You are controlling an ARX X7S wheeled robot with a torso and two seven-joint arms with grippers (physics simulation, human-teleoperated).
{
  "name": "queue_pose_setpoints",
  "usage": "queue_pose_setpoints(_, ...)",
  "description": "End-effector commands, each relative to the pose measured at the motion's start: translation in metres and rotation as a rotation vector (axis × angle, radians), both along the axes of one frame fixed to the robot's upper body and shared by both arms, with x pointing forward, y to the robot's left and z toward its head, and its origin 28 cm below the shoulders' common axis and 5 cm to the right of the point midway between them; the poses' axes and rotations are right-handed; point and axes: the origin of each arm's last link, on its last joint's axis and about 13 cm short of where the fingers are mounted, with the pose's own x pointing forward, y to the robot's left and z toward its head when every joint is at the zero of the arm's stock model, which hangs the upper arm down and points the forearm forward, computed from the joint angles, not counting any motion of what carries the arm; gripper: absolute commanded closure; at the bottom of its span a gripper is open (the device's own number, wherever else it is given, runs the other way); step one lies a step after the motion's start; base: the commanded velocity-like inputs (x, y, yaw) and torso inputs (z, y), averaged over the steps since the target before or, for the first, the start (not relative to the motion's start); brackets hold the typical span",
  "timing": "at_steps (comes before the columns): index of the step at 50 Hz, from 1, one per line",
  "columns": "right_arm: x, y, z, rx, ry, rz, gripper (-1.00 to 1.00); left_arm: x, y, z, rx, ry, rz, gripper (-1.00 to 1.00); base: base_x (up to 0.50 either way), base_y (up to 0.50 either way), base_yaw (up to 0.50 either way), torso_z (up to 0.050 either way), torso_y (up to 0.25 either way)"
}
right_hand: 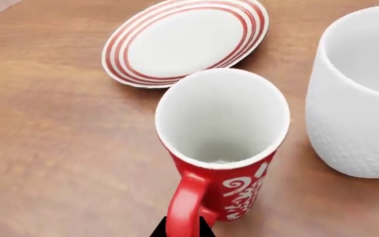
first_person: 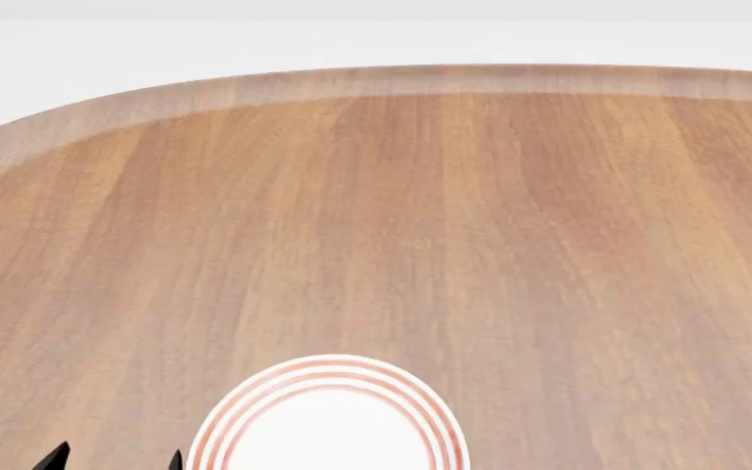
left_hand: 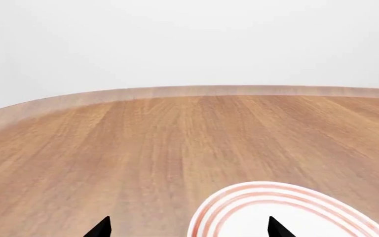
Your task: Put the red mug on the left plate.
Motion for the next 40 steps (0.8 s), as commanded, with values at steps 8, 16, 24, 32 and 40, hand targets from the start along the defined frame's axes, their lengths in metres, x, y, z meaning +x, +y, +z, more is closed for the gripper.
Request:
queue_pose_setpoints(8, -0.026, 0.015, 0.034, -0.177, -0.221, 0.117, 1.0, 0.0, 0.0, 0.0, 0.001, -0.001, -0.001, -1.0, 0.0, 0.0, 0.0, 0.0, 0.0)
queue_pose_setpoints(16, -0.035, 0.025, 0.045, -0.247, -0.326, 0.231, 1.0, -0.001, 0.0, 0.001, -0.001, -0.003, -0.001, -1.0, 0.0, 0.0, 0.0, 0.0, 0.0)
queue_pose_setpoints(24, -0.04, 0.038, 0.051, -0.283, -0.442, 0.403, 1.0, 0.0, 0.0, 0.0, 0.0, 0.0, -0.004, -1.0, 0.0, 0.0, 0.0, 0.0, 0.0)
queue_pose_setpoints(32, -0.048, 0.049, 0.057, -0.328, -0.515, 0.562, 1.0, 0.0, 0.0, 0.0, 0.001, 0.002, -0.004, -1.0, 0.0, 0.0, 0.0, 0.0, 0.0)
queue_pose_setpoints(40, -0.051, 0.061, 0.049, -0.343, -0.525, 0.798, 1.0, 0.0, 0.001, 0.0, -0.001, 0.0, -0.002, -1.0, 0.0, 0.0, 0.0, 0.0, 0.0)
